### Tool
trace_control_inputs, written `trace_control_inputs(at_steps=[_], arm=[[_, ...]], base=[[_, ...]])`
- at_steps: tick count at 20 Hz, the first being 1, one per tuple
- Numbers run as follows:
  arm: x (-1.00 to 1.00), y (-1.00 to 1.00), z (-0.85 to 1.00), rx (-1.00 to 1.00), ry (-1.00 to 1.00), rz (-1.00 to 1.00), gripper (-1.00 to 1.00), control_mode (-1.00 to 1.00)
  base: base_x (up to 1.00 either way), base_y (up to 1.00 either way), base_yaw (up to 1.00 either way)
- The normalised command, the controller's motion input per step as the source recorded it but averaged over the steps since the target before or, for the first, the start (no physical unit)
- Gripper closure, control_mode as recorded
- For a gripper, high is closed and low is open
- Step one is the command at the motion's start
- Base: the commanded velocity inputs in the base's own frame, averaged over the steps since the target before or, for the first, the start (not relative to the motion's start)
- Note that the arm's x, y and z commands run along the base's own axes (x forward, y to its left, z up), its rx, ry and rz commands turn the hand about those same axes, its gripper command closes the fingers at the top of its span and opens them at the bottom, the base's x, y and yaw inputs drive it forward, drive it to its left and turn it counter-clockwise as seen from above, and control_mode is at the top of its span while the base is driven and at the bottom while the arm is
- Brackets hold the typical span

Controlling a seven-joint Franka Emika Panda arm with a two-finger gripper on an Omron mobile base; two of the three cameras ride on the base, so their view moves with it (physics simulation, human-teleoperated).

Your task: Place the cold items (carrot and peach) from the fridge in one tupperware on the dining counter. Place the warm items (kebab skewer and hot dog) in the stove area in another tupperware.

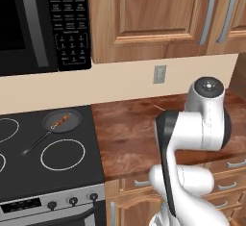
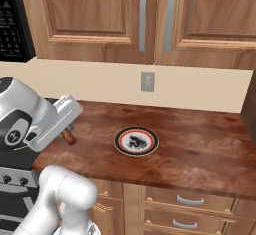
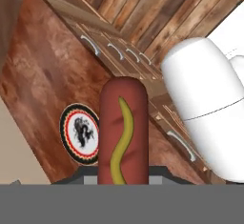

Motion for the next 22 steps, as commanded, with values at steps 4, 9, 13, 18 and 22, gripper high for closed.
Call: trace_control_inputs(at_steps=[4, 9, 13, 18, 22], arm=[[0.0, -0.12, -0.53, 0.07, -0.04, 0.0, 1.0, -1.0], [0.0, 0.0, -0.35, 0.0, -0.04, 0.1, 1.0, -1.0], [-0.03, 0.01, -0.28, 0.0, -0.04, 0.1, 1.0, -1.0], [0.0, 0.0, 0.0, 0.0, 0.0, 0.0, 1.0, 1.0], [0.0, 0.0, 0.0, 0.0, 0.0, 0.0, 1.0, 1.0]], base=[[0.0, 0.0, 0.0], [0.0, 0.0, 0.0], [0.0, 0.0, 0.0], [-0.46, 0.0, 0.21], [-0.59, 0.0, 0.3]])
